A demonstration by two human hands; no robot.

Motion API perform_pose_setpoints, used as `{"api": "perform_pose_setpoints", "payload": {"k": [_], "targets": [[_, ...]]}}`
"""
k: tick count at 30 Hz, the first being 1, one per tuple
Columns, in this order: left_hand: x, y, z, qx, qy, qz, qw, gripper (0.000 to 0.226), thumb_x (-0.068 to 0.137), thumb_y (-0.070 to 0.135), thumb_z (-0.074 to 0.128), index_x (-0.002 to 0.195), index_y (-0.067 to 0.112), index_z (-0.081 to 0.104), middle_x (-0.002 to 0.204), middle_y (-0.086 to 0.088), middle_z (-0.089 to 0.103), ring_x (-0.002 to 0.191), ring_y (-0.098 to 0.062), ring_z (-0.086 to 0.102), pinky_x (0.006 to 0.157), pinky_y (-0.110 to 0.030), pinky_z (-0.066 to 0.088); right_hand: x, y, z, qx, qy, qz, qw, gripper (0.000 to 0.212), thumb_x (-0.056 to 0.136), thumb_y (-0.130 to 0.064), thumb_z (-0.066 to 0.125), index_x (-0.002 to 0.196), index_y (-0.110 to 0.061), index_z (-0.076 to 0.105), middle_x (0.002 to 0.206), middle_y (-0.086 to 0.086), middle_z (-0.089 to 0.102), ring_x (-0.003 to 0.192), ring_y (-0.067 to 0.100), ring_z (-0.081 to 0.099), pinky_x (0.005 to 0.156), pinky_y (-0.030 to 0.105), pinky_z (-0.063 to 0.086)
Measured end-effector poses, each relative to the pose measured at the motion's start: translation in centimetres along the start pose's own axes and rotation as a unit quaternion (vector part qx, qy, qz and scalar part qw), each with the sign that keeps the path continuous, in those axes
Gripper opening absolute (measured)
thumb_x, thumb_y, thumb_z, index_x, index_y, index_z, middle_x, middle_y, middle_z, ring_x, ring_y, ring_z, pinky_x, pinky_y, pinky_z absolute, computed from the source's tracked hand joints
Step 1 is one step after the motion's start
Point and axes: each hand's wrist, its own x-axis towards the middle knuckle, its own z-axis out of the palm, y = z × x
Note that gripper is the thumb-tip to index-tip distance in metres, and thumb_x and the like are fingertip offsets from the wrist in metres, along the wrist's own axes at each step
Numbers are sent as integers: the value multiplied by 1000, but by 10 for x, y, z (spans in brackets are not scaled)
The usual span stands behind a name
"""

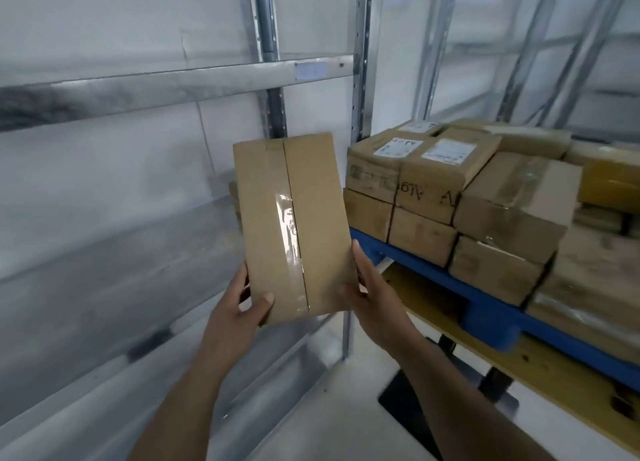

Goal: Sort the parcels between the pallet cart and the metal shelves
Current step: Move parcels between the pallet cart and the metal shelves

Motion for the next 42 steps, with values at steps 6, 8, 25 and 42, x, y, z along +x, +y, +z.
{"api": "perform_pose_setpoints", "payload": {"k": [6,8,25,42], "targets": [[-17,45,49,2,-53,67,996,66,90,28,58,139,55,24,125,24,53,103,20,47,79,-11,39,-58,1,-53,-39,108,0,993,74,98,-17,48,143,-52,0,144,-14,26,129,10,37,108,43,38],[-22,62,69,-9,-78,88,993,67,90,28,59,130,66,21,120,29,49,96,27,43,76,-7,37,-77,3,-73,-50,144,8,988,76,97,-17,49,147,-47,1,146,-8,28,127,14,42,106,46,40],[-37,176,251,-41,-317,225,921,68,93,24,55,148,29,15,119,32,40,92,33,41,70,4,39,-195,13,-224,-90,386,95,913,70,98,-21,49,149,-44,7,128,7,55,108,20,58,92,42,51],[20,201,338,50,-372,194,906,73,93,44,48,150,30,6,155,2,19,139,-19,25,104,-34,27,-158,47,-293,-143,411,187,881,60,99,-36,44,150,-38,13,93,-21,55,85,4,60,77,36,55]]}}
